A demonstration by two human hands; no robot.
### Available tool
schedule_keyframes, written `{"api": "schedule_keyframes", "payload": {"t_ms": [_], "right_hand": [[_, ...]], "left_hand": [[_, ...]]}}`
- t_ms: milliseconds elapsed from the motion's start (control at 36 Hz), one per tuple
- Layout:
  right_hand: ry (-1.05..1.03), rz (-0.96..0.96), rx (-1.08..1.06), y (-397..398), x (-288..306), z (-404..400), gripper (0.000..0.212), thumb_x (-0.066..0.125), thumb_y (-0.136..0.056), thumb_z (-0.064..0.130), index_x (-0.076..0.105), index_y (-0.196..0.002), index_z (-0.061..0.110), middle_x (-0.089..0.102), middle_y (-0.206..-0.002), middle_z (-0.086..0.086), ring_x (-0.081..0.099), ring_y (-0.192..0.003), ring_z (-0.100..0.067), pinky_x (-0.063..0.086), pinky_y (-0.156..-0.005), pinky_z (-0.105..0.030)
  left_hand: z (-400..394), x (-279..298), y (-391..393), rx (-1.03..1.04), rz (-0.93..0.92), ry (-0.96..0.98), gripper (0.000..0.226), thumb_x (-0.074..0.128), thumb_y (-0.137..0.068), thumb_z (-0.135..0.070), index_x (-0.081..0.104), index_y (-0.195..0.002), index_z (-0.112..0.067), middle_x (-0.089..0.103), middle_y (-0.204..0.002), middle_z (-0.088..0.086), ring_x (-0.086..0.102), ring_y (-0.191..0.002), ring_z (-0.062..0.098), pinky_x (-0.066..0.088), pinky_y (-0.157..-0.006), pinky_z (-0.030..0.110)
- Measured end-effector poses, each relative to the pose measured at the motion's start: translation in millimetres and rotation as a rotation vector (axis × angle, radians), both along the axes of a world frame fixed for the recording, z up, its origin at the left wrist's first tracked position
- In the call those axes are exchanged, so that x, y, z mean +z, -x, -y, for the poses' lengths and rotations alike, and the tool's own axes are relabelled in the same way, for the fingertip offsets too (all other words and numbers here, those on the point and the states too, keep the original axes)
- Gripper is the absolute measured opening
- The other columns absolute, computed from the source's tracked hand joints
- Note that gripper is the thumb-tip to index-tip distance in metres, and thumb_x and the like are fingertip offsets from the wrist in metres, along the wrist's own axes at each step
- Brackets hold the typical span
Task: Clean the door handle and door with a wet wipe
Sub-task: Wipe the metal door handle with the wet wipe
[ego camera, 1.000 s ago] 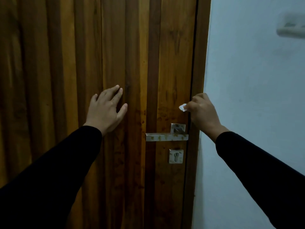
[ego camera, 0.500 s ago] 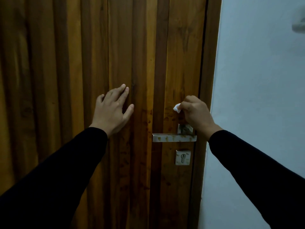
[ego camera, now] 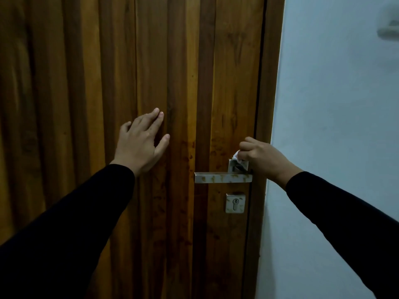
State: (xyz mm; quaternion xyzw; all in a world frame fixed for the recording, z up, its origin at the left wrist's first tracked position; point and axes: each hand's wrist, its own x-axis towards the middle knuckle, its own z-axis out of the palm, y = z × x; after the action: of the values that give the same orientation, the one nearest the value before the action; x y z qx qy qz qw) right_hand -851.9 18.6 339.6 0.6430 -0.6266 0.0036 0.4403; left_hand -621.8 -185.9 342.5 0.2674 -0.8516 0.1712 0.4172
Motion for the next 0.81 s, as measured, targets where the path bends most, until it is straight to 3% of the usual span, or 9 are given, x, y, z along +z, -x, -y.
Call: {"api": "schedule_keyframes", "payload": {"t_ms": [83, 139, 222, 306, 389, 472, 556, 667, 806], "right_hand": [[-0.028, 0.082, -0.085, 1, 3, -4, 0.008, 0.069, -0.074, -0.003, 0.071, -0.080, 0.002, 0.060, -0.079, -0.010, 0.051, -0.071, -0.020, 0.037, -0.056, -0.023], [-0.034, 0.157, -0.135, 1, 10, -5, 0.014, 0.058, -0.084, 0.001, 0.071, -0.089, 0.005, 0.057, -0.087, -0.006, 0.046, -0.075, -0.014, 0.034, -0.063, -0.021], [0.131, 0.323, -0.096, -5, 23, -4, 0.015, 0.059, -0.086, 0.002, 0.072, -0.092, 0.007, 0.055, -0.088, -0.004, 0.046, -0.073, -0.011, 0.033, -0.062, -0.017], [0.372, 0.453, -0.010, -16, 35, 3, 0.014, 0.063, -0.085, 0.005, 0.072, -0.095, 0.005, 0.062, -0.094, -0.011, 0.053, -0.078, -0.018, 0.040, -0.066, -0.023], [0.416, 0.511, 0.029, -29, 39, 17, 0.017, 0.061, -0.086, 0.005, 0.071, -0.100, 0.004, 0.062, -0.095, -0.012, 0.052, -0.080, -0.018, 0.038, -0.066, -0.020], [0.407, 0.487, 0.060, -38, 34, 33, 0.015, 0.059, -0.088, 0.007, 0.071, -0.098, 0.004, 0.060, -0.090, -0.012, 0.051, -0.074, -0.017, 0.034, -0.057, -0.013], [0.371, 0.444, 0.096, -41, 25, 46, 0.014, 0.056, -0.089, 0.005, 0.070, -0.091, 0.004, 0.055, -0.082, -0.009, 0.052, -0.070, -0.021, 0.040, -0.055, -0.021], [0.255, 0.279, 0.128, -43, 20, 51, 0.014, 0.060, -0.082, -0.004, 0.071, -0.080, 0.004, 0.040, -0.072, 0.002, 0.038, -0.065, -0.013, 0.018, -0.050, -0.013], [0.010, 0.085, 0.150, -38, 26, 46, 0.018, 0.063, -0.078, -0.007, 0.070, -0.076, 0.009, 0.041, -0.075, 0.005, 0.036, -0.068, -0.010, 0.015, -0.054, -0.010]], "left_hand": [[-1, 0, 0, 0.012, 0.008, -0.010, 0.073, 0.012, -0.088, -0.057, 0.021, -0.150, -0.020, 0.019, -0.157, 0.001, 0.022, -0.141, 0.019, 0.023, -0.111, 0.046], [-2, 0, 0, 0.011, 0.007, -0.015, 0.073, 0.013, -0.088, -0.057, 0.021, -0.150, -0.020, 0.019, -0.157, 0.001, 0.022, -0.141, 0.019, 0.022, -0.112, 0.046], [-3, 0, 1, 0.013, 0.002, -0.024, 0.073, 0.012, -0.088, -0.057, 0.021, -0.150, -0.020, 0.018, -0.158, 0.001, 0.021, -0.142, 0.019, 0.021, -0.112, 0.046], [-4, -1, 2, 0.009, -0.002, -0.034, 0.073, 0.012, -0.087, -0.057, 0.020, -0.150, -0.020, 0.016, -0.158, 0.001, 0.020, -0.143, 0.020, 0.019, -0.113, 0.046], [-3, -2, 2, 0.000, -0.007, -0.038, 0.073, 0.013, -0.088, -0.057, 0.018, -0.150, -0.020, 0.015, -0.158, 0.000, 0.018, -0.143, 0.020, 0.018, -0.114, 0.047], [-1, -3, 2, 0.004, 0.000, -0.029, 0.069, 0.015, -0.092, -0.057, 0.016, -0.151, -0.021, 0.013, -0.159, 0.000, 0.018, -0.143, 0.019, 0.018, -0.114, 0.046], [1, -3, 1, 0.003, 0.002, -0.017, 0.070, 0.014, -0.090, -0.057, 0.016, -0.151, -0.022, 0.014, -0.159, -0.001, 0.019, -0.143, 0.018, 0.019, -0.113, 0.045], [3, -4, 2, -0.003, -0.005, -0.009, 0.072, 0.012, -0.088, -0.058, 0.016, -0.151, -0.022, 0.015, -0.159, -0.001, 0.019, -0.142, 0.018, 0.018, -0.112, 0.046], [5, -8, 4, -0.013, -0.034, 0.003, 0.074, 0.011, -0.087, -0.060, 0.019, -0.150, -0.022, 0.018, -0.158, 0.000, 0.021, -0.142, 0.019, 0.018, -0.111, 0.046]]}}
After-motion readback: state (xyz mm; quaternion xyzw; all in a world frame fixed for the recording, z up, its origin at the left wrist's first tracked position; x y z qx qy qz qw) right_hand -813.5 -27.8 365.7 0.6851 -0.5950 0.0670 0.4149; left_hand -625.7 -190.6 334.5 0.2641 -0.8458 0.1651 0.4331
